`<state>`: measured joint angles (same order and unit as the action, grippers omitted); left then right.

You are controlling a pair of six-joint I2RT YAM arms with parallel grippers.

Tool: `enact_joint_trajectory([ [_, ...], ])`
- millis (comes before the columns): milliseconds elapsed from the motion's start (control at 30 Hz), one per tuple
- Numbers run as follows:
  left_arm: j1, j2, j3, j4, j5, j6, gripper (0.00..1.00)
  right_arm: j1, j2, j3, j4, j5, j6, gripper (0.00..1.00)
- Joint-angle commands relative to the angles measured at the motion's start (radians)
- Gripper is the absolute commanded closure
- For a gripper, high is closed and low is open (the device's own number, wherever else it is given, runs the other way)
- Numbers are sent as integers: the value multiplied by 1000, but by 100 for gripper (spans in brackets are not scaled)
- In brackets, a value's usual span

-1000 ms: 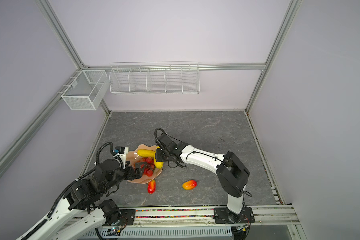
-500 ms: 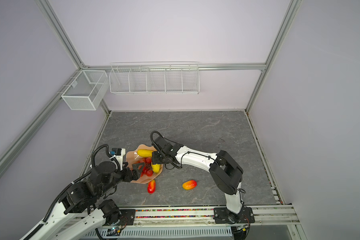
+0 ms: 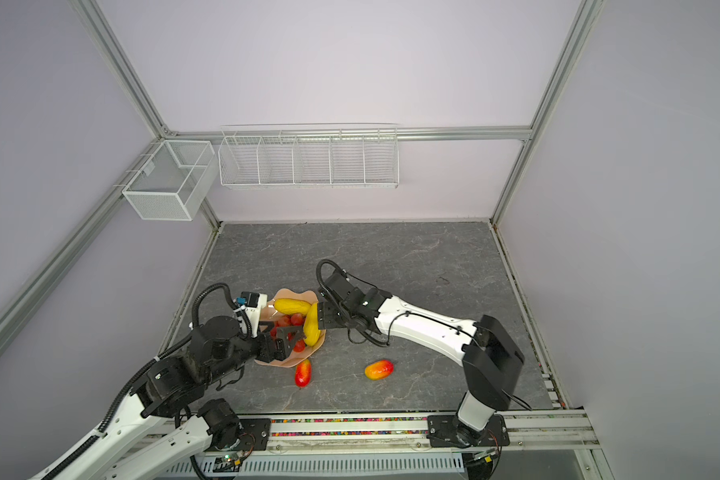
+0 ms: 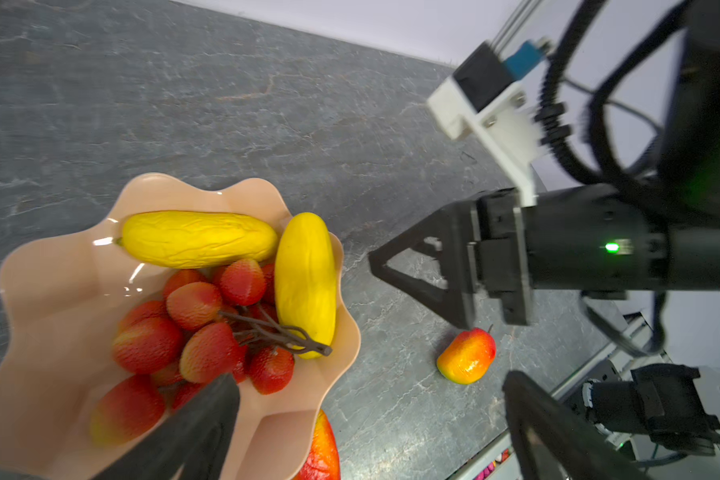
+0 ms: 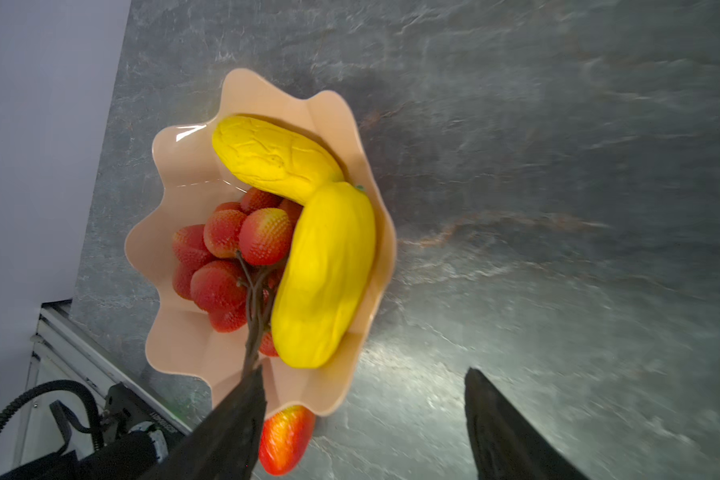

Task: Place and organize the fake fruits in the fruit bowl
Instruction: 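Place the second yellow fruit into the bowl with the right gripper, then grasp the red-yellow mango with the left gripper while the right withdraws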

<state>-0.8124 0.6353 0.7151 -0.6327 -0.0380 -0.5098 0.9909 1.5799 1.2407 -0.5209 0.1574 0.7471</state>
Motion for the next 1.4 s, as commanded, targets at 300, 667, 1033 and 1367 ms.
enact_joint_trajectory([
  [300, -288, 216, -65, 263, 107, 291, 6, 17, -414, -432, -325, 189, 36, 21],
  [667, -370, 672, -55, 670, 223, 632, 19, 16, -1072, -653, -593, 146, 257, 5],
  [1033, -374, 946, 48, 747, 294, 724, 29, 17, -1117, -688, -595, 96, 235, 12],
  [1367, -374, 1052, 84, 762, 306, 731, 34, 16, -1160, -690, -581, 104, 223, 12],
])
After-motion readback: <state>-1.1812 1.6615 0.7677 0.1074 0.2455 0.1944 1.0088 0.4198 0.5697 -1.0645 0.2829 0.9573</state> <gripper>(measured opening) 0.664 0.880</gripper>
